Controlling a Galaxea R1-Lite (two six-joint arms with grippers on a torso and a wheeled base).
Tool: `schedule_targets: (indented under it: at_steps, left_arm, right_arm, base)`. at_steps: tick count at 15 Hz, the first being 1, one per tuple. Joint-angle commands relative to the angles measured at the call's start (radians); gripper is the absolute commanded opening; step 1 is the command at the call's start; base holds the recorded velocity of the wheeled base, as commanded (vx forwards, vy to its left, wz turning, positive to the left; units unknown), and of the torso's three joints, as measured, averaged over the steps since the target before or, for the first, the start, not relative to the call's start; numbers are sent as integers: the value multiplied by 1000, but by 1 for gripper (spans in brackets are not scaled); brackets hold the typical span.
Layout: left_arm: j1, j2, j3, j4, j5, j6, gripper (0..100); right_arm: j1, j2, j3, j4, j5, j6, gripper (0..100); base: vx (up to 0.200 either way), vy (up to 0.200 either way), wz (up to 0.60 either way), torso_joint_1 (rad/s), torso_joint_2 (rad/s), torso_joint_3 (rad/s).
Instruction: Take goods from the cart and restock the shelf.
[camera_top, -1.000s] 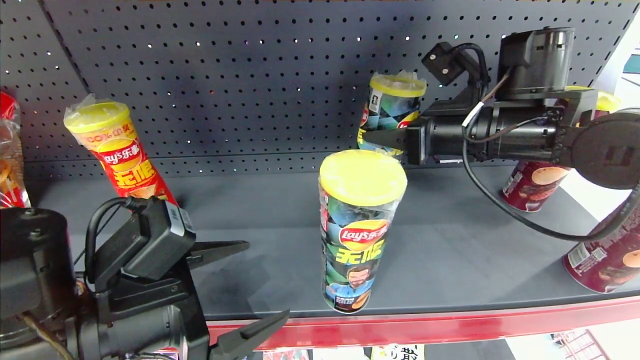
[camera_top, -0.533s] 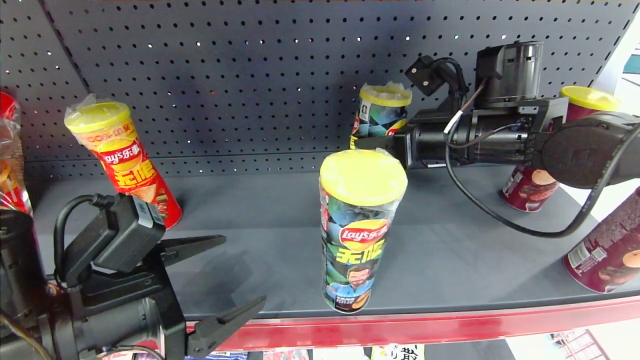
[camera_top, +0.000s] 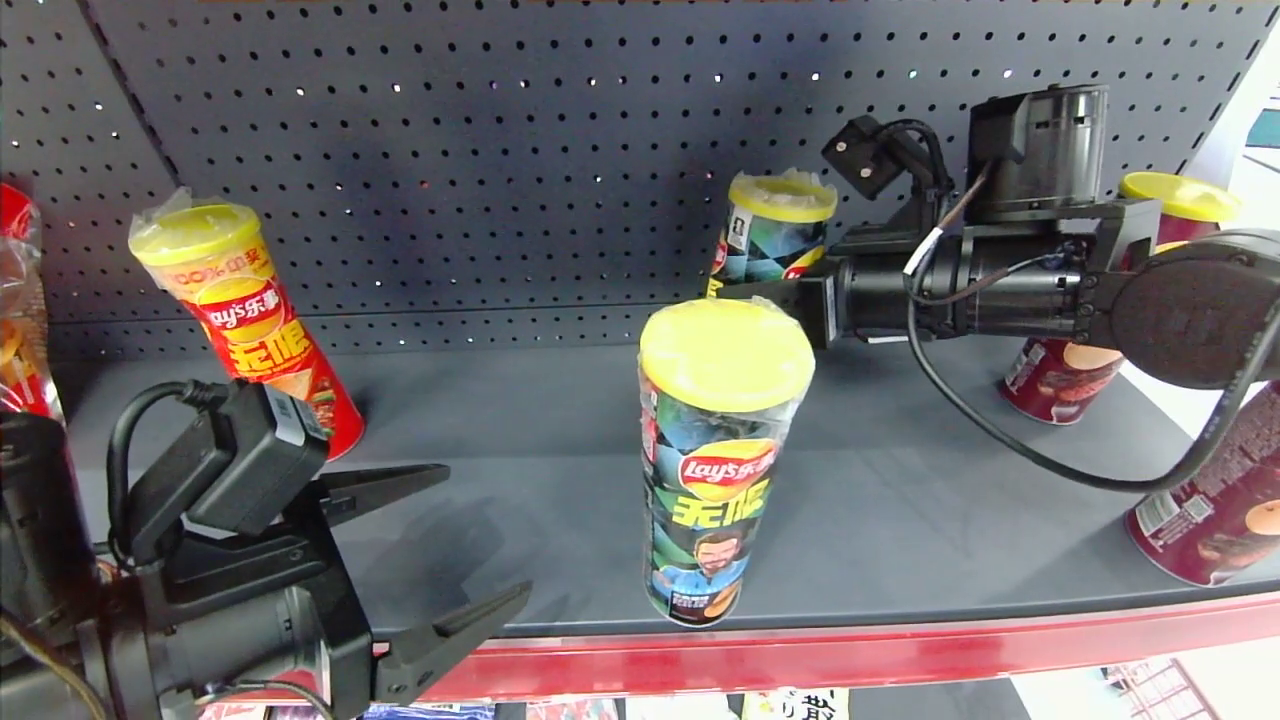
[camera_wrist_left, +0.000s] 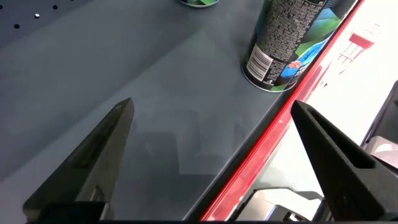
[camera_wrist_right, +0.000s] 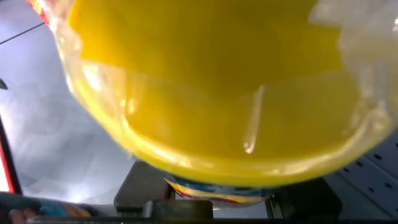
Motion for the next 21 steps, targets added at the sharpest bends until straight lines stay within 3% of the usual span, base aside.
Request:
schedule_targets:
  at_steps: [1,6,7,14,18,21]
  left_arm:
    - [0,9,0,-2,0,0,100]
    - [2,8,5,-2,0,0,100]
    - [2,9,6,-2,0,0,100]
    - [2,34,-9,-2,-5,1,100]
    - [2,92,-17,-3,-3,0,100]
    - [0,149,-46,-8,-9,6,100]
  right_arm:
    - [12,-20,3,-3,-1,1,0]
    - [37,-19,25,-3,-2,-1,0]
    - [37,-22,39,-5,-2,-1,100]
    - [35,-108,108,-5,-14,2,100]
    - [31,-278,275,-6,-105,10,100]
    - [22,-424,427,-6,-111,10,100]
  base:
    - [0,0,0,0,0,0]
    - [0,0,0,0,0,0]
    - [0,0,0,0,0,0]
    - [0,0,0,0,0,0]
    - [0,0,0,0,0,0]
    - [0,0,0,0,0,0]
